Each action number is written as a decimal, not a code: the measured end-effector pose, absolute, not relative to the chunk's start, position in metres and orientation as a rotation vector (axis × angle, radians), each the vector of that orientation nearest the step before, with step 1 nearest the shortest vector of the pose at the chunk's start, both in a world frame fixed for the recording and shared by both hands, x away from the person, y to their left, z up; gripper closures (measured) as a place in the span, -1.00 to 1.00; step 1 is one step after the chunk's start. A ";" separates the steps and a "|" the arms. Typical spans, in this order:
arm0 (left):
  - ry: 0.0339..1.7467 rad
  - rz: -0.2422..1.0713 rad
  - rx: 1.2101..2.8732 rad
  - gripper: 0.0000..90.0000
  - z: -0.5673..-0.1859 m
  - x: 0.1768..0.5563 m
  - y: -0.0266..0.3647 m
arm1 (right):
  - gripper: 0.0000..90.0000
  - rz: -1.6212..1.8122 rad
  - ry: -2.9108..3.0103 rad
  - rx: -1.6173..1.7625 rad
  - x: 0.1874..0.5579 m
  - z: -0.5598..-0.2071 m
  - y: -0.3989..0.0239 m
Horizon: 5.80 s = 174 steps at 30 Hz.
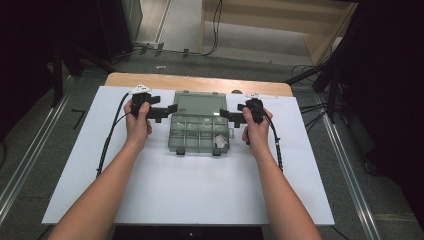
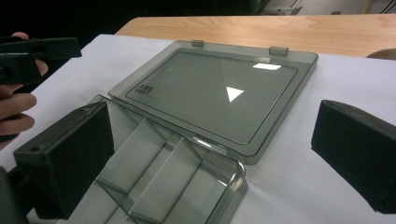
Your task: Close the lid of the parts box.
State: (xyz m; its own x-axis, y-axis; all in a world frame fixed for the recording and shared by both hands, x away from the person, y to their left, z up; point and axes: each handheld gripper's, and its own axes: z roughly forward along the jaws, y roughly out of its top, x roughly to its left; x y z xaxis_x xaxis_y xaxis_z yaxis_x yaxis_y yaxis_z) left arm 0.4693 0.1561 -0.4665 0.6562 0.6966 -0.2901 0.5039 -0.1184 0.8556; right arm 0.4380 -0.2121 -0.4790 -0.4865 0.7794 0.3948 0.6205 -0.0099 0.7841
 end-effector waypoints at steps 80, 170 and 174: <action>1.183 0.071 1.730 0.70 -0.489 0.497 0.146 | 0.68 1.408 2.078 1.619 0.463 -0.502 -0.210; 1.137 0.094 1.670 0.99 -0.451 0.521 0.157 | 0.83 1.354 1.885 1.323 0.438 -0.453 -0.204; 1.105 0.063 1.667 0.99 -0.449 0.521 0.153 | 0.82 1.355 1.882 1.279 0.434 -0.455 -0.205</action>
